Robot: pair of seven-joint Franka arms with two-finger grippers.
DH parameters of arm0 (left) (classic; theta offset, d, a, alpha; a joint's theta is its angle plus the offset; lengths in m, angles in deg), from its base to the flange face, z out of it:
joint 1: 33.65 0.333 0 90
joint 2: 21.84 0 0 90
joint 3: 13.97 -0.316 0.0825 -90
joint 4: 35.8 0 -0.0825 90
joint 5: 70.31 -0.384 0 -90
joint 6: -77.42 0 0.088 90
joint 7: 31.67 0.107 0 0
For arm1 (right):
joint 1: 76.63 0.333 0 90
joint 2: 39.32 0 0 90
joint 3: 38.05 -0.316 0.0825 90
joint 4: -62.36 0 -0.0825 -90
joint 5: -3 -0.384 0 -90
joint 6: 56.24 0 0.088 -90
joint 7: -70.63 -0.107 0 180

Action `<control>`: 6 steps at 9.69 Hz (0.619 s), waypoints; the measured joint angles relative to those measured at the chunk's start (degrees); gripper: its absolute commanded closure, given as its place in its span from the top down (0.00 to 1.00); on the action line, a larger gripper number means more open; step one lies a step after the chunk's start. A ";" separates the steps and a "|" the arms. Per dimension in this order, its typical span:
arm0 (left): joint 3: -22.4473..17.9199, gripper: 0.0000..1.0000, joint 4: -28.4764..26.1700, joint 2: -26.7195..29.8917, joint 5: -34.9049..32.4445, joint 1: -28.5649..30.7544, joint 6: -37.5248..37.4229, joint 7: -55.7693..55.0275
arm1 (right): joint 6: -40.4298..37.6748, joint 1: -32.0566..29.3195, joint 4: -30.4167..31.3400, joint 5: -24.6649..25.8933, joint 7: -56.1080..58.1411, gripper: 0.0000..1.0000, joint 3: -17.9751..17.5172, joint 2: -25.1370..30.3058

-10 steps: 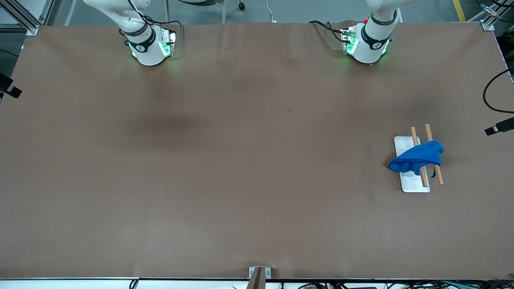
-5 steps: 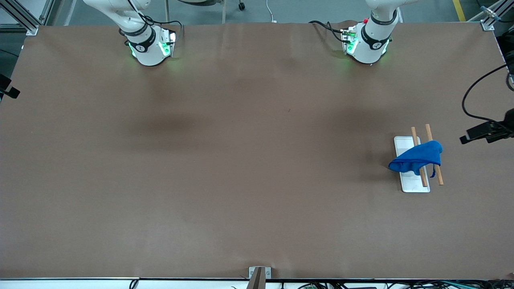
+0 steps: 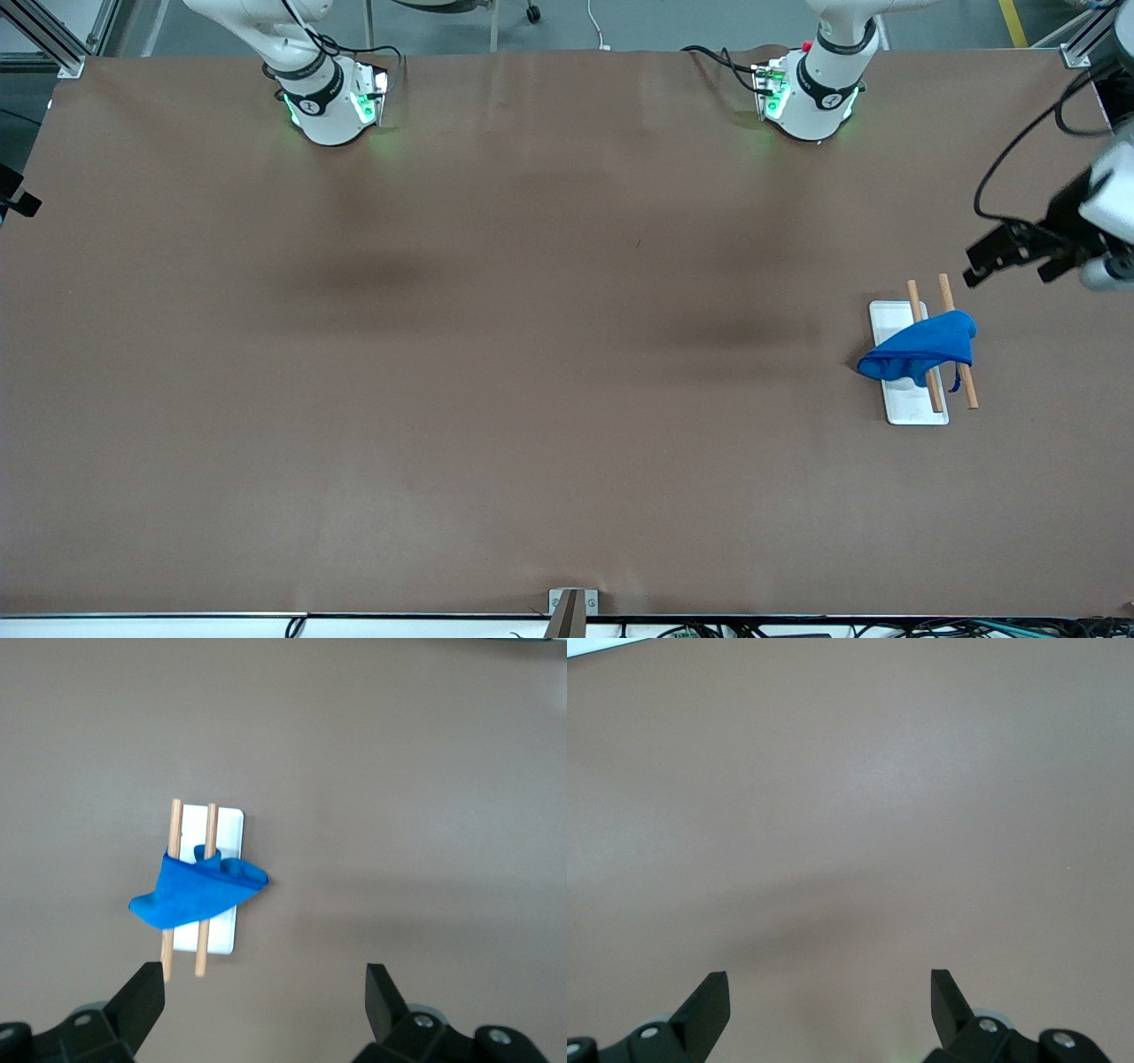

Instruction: Right arm passes towel to left arm to hang

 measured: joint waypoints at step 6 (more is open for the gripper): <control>-8.11 1.00 9.02 1.44 3.20 -7.03 -14.11 0.18 | -0.16 -0.02 0.00 0.13 -0.01 1.00 0.05 -0.02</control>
